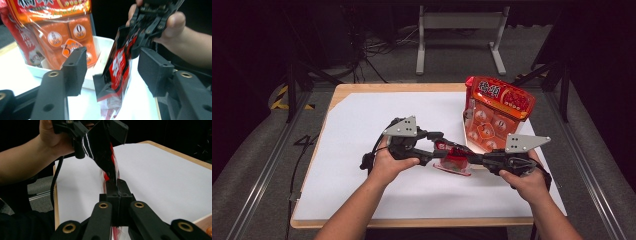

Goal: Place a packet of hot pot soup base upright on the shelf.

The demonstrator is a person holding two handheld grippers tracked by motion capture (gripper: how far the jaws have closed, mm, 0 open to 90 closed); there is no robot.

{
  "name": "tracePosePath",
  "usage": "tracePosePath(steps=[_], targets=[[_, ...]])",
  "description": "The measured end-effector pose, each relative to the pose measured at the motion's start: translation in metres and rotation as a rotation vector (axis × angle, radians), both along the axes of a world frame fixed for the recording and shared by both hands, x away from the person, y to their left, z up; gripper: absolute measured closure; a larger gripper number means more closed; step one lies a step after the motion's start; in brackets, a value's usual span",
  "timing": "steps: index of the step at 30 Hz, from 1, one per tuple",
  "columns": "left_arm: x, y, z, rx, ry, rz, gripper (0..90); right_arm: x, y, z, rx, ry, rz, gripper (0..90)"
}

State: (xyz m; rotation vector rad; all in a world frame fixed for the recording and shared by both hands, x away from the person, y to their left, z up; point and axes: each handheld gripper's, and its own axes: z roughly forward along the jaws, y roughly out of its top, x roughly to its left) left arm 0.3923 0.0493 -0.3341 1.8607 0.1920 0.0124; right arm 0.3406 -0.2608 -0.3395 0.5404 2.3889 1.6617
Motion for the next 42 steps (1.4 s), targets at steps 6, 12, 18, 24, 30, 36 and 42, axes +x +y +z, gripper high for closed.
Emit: tracePosePath(steps=[6, 12, 18, 24, 30, 36, 42], targets=[[0.002, -0.005, -0.006, 0.004, 0.023, -0.049, 54.2, 0.000, -0.001, 0.001, 0.009, -0.010, -0.002, 90.0], [-0.001, -0.006, -0.005, -0.003, 0.016, -0.089, 82.8, 0.000, -0.002, 0.001, 0.015, -0.020, -0.023, 90.0], [-0.002, -0.006, -0.002, -0.030, 0.007, -0.081, 88.9, -0.002, -0.003, 0.005, 0.025, -0.014, -0.070, 73.5], [0.002, -0.004, 0.002, -0.056, -0.003, -0.041, 89.7, -0.010, -0.013, 0.014, 0.005, -0.076, -0.181, 55.5], [0.008, -0.008, 0.002, -0.065, 0.000, -0.030, 89.8, -0.012, -0.032, 0.020, 0.023, -0.078, -0.234, 54.2], [0.016, -0.013, 0.005, -0.083, 0.006, -0.036, 89.7, -0.016, -0.043, 0.026, 0.030, -0.090, -0.253, 54.3], [0.022, -0.026, 0.010, -0.078, -0.005, -0.050, 89.7, -0.020, -0.050, 0.032, 0.030, -0.101, -0.266, 54.7]])
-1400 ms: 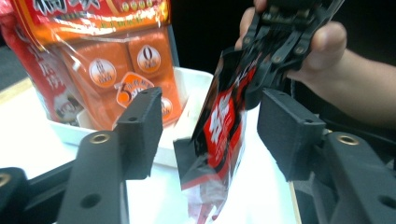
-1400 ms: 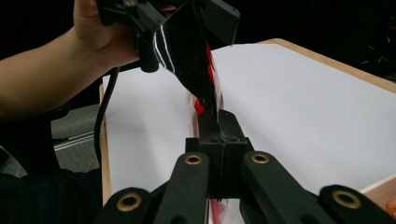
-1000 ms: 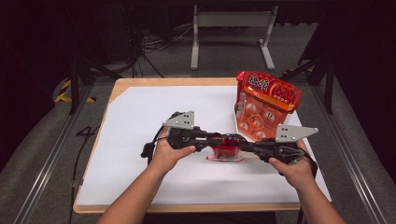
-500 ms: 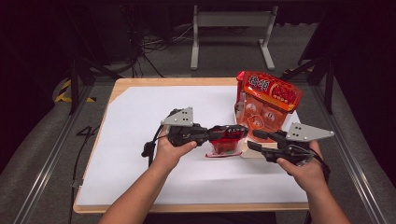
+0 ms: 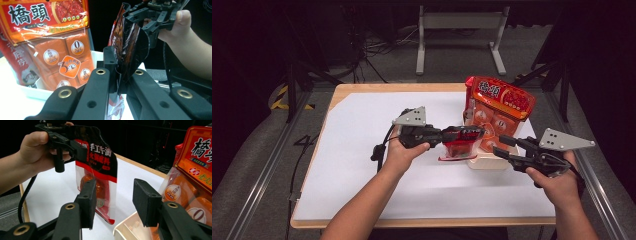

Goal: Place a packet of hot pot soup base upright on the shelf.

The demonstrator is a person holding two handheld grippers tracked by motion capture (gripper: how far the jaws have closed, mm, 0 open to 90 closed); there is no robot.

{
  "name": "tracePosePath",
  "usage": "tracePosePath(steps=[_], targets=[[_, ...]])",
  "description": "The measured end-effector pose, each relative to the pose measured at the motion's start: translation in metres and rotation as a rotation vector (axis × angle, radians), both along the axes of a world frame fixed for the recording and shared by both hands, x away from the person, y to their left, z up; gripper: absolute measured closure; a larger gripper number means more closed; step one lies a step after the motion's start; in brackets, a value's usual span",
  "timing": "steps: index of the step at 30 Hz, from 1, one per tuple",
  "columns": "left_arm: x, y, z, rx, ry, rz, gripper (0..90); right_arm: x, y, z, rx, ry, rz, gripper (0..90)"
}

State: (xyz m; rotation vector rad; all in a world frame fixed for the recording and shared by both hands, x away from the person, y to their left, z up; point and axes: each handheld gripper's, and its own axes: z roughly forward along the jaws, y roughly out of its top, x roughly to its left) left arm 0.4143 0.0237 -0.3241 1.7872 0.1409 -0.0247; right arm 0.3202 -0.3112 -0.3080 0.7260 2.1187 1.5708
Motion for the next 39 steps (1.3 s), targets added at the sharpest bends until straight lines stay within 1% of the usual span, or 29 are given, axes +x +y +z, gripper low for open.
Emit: tracePosePath(steps=[5, 7, 8, 11, 15, 16, 19, 23, 27, 32, 35, 39], targets=[[0.006, -0.012, 0.002, 0.006, -0.006, -0.007, 89.7, -0.004, -0.006, 0.004, 0.003, -0.012, -0.007, 55.1], [0.010, -0.017, 0.003, 0.007, -0.001, -0.021, 89.7, -0.005, -0.011, 0.006, 0.002, -0.013, -0.016, 55.2], [0.011, -0.019, 0.004, 0.008, -0.006, -0.023, 89.7, -0.006, -0.013, 0.007, 0.002, -0.016, -0.024, 55.2], [0.014, -0.025, 0.004, 0.008, -0.004, -0.025, 89.7, -0.008, -0.021, 0.008, 0.014, -0.017, -0.040, 55.3], [0.018, -0.035, 0.005, 0.005, -0.014, -0.025, 89.7, -0.010, -0.031, 0.010, 0.027, -0.017, -0.061, 55.4], [0.018, -0.035, 0.005, 0.005, -0.014, -0.025, 89.7, -0.010, -0.031, 0.010, 0.027, -0.017, -0.061, 55.4], [0.021, -0.042, 0.007, 0.001, -0.020, -0.031, 89.7, -0.010, -0.037, 0.010, 0.033, -0.018, -0.075, 55.5], [0.024, -0.051, 0.008, 0.008, -0.031, -0.046, 89.7, -0.011, -0.040, 0.012, 0.038, -0.022, -0.080, 55.8], [0.027, -0.058, 0.006, 0.000, -0.018, -0.052, 89.7, -0.015, -0.042, 0.016, 0.048, -0.037, -0.079, 55.7], [0.032, -0.068, 0.002, 0.005, -0.001, -0.063, 89.7, -0.019, -0.046, 0.021, 0.054, -0.050, -0.080, 55.4], [0.034, -0.073, 0.000, 0.011, 0.000, -0.070, 89.7, -0.020, -0.047, 0.023, 0.059, -0.054, -0.080, 55.3], [0.036, -0.079, -0.003, 0.012, 0.016, -0.074, 89.7, -0.021, -0.048, 0.024, 0.063, -0.056, -0.080, 54.9]])
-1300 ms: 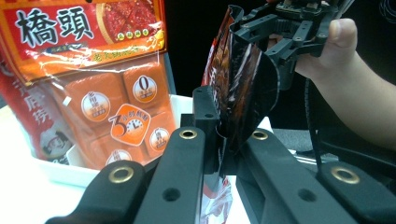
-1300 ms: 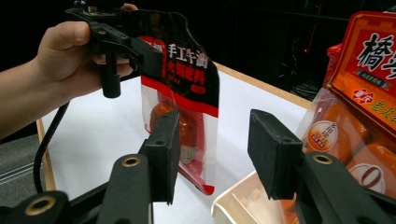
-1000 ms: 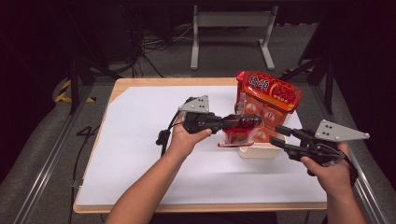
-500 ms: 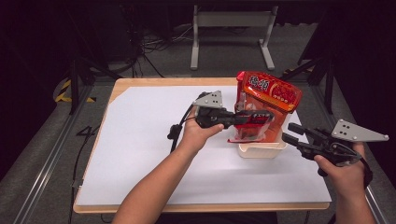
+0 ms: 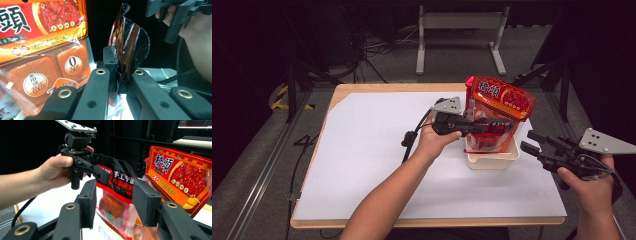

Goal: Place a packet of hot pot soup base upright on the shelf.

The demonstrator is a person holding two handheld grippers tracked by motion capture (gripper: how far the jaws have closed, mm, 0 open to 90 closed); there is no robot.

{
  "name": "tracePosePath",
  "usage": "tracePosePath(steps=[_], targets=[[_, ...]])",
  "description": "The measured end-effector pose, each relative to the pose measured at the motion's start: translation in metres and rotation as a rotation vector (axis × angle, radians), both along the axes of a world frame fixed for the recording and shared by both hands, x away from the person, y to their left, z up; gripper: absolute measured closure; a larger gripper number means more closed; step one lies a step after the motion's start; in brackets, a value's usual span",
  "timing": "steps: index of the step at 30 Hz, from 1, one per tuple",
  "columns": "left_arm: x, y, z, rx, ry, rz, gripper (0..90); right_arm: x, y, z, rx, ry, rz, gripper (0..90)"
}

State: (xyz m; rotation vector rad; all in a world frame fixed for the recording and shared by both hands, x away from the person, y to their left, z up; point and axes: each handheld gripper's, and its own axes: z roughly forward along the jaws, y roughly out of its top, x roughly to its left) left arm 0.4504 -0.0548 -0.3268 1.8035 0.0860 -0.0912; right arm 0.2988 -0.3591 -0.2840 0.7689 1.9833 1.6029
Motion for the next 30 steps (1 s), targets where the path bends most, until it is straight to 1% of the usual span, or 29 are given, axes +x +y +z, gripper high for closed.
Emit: tracePosePath(steps=[5, 6, 9, 11, 16, 17, 18, 21, 24, 30], targets=[[0.001, -0.004, -0.002, -0.002, -0.002, -0.012, 89.7, 0.000, -0.001, 0.000, 0.002, -0.001, -0.002, 54.9], [0.001, -0.005, -0.003, -0.003, 0.005, -0.015, 89.7, 0.000, -0.001, 0.001, 0.003, -0.002, -0.003, 54.9], [0.001, -0.008, -0.005, 0.002, 0.005, -0.021, 89.7, 0.000, -0.001, 0.000, 0.001, -0.004, -0.002, 54.9], [0.002, -0.010, -0.007, -0.003, 0.006, -0.026, 89.7, 0.000, 0.000, 0.000, -0.001, -0.002, 0.001, 54.9], [0.002, -0.015, -0.009, -0.009, -0.010, -0.021, 89.6, 0.000, 0.001, 0.000, -0.003, -0.002, 0.004, 54.9], [0.003, -0.016, -0.009, -0.011, -0.020, -0.025, 89.6, 0.000, 0.001, 0.000, -0.005, -0.002, 0.004, 54.9], [0.002, -0.017, -0.010, -0.015, -0.018, -0.025, 89.6, 0.000, 0.001, 0.000, -0.006, -0.002, 0.003, 54.9], [0.002, -0.022, -0.011, -0.009, -0.022, -0.037, 89.6, 0.000, 0.002, 0.000, -0.006, -0.003, 0.006, 54.9], [0.001, -0.025, -0.013, -0.008, -0.014, -0.039, 89.6, 0.000, 0.001, 0.000, -0.006, -0.003, 0.007, 54.9], [0.001, -0.029, -0.016, -0.010, -0.012, -0.042, 89.6, 0.000, 0.001, -0.001, -0.004, 0.000, 0.006, 54.7]])
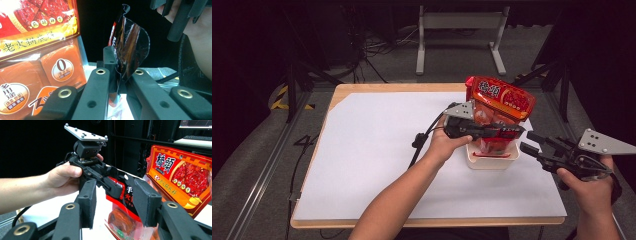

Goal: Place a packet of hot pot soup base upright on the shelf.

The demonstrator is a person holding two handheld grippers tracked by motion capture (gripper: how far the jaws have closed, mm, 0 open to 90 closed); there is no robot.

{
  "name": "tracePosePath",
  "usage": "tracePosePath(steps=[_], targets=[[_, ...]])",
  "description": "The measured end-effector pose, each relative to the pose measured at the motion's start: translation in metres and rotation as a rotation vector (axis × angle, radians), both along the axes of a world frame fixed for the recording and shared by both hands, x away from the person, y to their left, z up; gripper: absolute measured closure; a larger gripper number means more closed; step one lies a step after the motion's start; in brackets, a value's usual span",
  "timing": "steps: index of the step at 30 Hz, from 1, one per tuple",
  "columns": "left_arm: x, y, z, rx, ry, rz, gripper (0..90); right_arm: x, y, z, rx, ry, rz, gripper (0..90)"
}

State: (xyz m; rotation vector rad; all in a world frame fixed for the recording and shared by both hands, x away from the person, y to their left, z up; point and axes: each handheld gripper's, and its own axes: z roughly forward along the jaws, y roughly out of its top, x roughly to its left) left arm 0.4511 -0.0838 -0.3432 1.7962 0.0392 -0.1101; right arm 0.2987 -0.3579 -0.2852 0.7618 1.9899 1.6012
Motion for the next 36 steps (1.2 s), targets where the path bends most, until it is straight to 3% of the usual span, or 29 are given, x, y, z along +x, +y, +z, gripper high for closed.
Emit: tracePosePath(steps=[36], targets=[[0.000, -0.008, -0.026, 0.045, 0.033, -0.002, 88.4, 0.002, 0.004, -0.002, -0.011, 0.008, 0.004, 54.0]])
